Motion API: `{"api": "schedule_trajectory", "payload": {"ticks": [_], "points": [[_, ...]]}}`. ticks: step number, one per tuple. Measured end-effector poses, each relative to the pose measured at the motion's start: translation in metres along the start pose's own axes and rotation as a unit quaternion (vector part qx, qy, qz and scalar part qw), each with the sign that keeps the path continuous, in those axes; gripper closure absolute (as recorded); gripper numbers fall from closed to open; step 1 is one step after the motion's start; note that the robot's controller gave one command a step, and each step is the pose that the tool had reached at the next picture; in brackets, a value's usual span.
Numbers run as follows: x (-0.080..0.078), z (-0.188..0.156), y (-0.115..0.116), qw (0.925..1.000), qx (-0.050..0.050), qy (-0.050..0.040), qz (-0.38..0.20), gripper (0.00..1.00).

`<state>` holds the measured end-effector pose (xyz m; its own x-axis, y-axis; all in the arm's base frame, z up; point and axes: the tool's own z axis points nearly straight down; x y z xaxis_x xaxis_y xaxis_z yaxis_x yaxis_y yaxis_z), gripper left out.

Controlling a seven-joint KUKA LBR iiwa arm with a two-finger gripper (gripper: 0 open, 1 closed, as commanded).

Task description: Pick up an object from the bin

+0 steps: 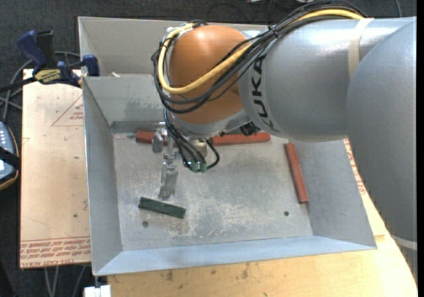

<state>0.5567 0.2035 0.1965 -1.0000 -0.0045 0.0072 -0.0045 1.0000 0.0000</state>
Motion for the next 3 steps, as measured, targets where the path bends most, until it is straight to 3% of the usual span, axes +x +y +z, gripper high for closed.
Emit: {"api": "schedule_trajectory", "payload": {"ticks": [1,2,3], "points": [[0.016,0.124,-0.020,0.9895,0.001,-0.0005,-0.144,0.00],[0.014,0.121,-0.020,0.9896,0.000,-0.0032,-0.144,1.00],[0.022,-0.018,0.003,0.9882,-0.001,-0.0091,-0.153,1.00]]}}
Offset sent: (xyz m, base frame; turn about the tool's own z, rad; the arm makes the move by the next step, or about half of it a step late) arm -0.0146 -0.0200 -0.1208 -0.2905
